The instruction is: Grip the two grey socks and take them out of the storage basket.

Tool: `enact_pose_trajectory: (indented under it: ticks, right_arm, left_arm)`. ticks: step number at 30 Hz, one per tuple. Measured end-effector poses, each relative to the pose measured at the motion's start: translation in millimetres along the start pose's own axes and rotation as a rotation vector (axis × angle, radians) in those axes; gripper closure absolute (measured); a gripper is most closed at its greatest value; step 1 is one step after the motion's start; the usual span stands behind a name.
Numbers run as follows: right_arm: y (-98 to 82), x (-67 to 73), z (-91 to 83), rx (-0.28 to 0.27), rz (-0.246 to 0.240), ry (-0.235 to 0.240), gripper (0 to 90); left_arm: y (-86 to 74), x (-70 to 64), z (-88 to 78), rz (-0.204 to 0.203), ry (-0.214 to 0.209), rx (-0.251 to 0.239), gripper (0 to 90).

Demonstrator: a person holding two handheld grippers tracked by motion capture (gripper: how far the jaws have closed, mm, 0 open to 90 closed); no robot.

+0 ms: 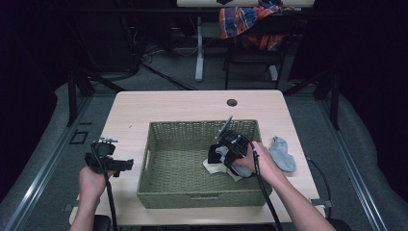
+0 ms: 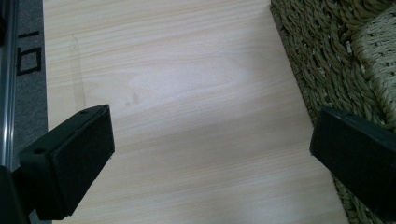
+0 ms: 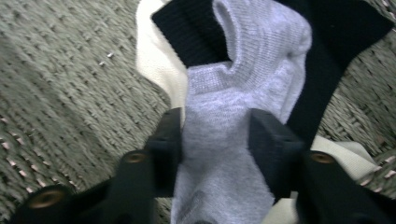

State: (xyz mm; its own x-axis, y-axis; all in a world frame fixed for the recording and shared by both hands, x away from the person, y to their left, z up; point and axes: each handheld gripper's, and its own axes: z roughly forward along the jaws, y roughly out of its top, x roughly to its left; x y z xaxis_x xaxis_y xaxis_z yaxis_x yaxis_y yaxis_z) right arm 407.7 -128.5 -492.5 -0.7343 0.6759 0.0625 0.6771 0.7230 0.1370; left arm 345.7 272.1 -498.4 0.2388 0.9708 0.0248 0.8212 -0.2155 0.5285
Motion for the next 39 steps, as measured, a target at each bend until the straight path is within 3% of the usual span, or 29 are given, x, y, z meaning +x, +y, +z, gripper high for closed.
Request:
enact_pose_trajectory:
  ticks: [1, 5, 10, 11, 14, 35, 39]
  right_arm:
    - [-1.4, -2.3, -0.7, -0.016, 0.014, 0.006, 73.0]
    - [-5.0, -10.5, -6.3, -0.019, 0.028, 0.021, 85.1]
    - [-9.6, -18.6, -17.5, -0.064, 0.049, 0.036, 85.5]
    - [-12.4, -20.4, -25.7, -0.096, 0.059, 0.047, 85.6]
    - [-16.3, -22.9, -38.5, -0.126, 0.052, 0.045, 85.6]
    - [-40.6, -22.6, -107.9, -0.332, 0.037, 0.036, 85.5]
    - [-43.4, -21.1, -115.7, -0.346, 0.032, 0.03, 85.5]
  left_arm:
    - [0.0, -0.1, 0.0, 0.0, 0.001, -0.001, 0.0]
    - [0.1, -0.4, 0.0, 0.002, 0.001, 0.001, 0.0]
    - [0.1, -0.3, 0.2, 0.002, 0.001, 0.002, 0.0]
    - [0.1, -0.3, 0.1, 0.002, 0.002, 0.001, 0.0]
    - [0.2, -0.6, 0.3, 0.003, 0.001, 0.002, 0.0]
    - [0.3, -1.5, 1.1, 0.008, 0.002, 0.007, 0.0]
    - [0.3, -1.5, 0.9, 0.009, 0.003, 0.006, 0.1]
